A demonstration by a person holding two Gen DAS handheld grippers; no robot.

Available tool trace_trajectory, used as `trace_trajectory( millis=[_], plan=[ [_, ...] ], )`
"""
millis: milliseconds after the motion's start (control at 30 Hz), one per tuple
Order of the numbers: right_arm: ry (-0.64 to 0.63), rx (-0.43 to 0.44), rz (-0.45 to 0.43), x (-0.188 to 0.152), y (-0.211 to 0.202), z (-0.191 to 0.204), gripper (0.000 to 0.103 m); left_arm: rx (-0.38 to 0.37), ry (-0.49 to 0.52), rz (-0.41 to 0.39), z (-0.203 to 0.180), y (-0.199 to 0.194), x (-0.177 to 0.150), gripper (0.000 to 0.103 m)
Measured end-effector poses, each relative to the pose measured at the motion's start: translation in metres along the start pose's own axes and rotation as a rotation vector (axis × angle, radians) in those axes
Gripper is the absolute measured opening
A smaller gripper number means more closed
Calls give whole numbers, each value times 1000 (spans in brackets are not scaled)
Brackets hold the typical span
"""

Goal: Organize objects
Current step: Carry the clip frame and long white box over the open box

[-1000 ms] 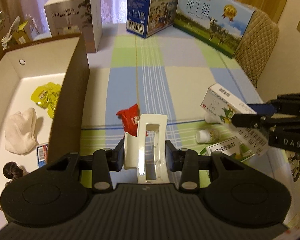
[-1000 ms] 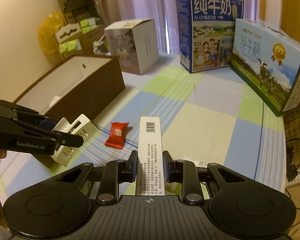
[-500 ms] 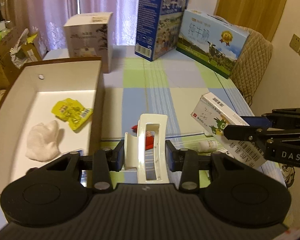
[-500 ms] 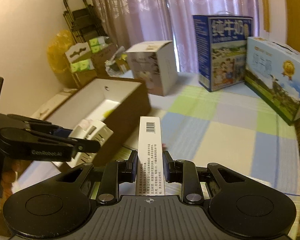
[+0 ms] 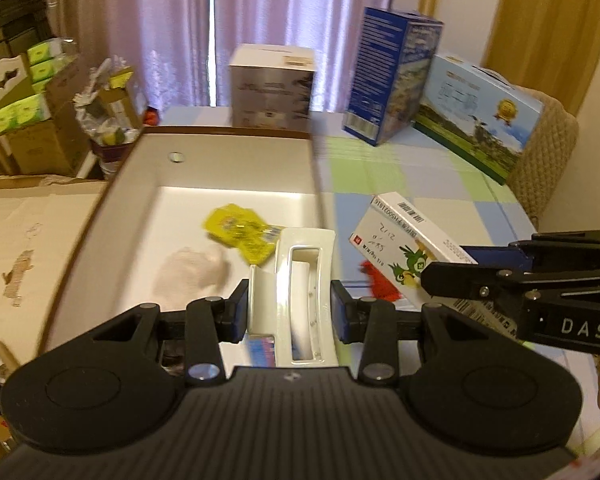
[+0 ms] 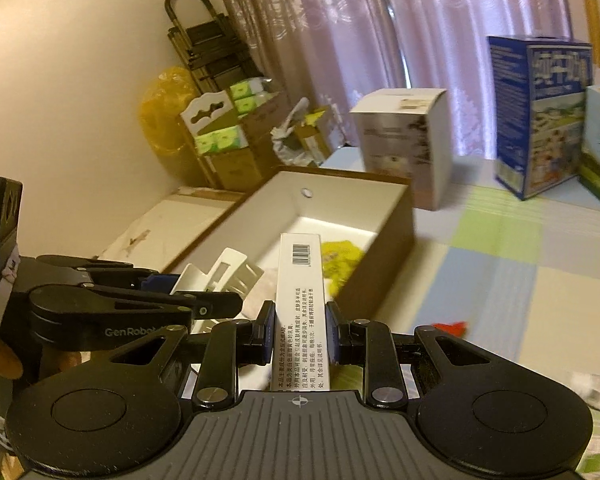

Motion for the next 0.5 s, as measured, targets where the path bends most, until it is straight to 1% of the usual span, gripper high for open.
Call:
trace_trajectory(
  millis=[133,300,500],
  plan=[
    [13,5,11,6,26,19,22,32,-7,6,32,2,2,35],
    [26,-46,28,11,57,30,22,58,-7,29,66,14,3,35],
    [54,-117,51,15,92,24,22,76,11,65,100,38,5,35]
  ],
)
Point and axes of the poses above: each gripper's, at about its wrist camera, not at the fingertips, and y roughly the way its jaws point, z to its left, x to its top, the point moved 3 cm from there along y, roughly the way its jaws point, and after that the axes turned 2 degrees about -z, right-handed, at the moved point
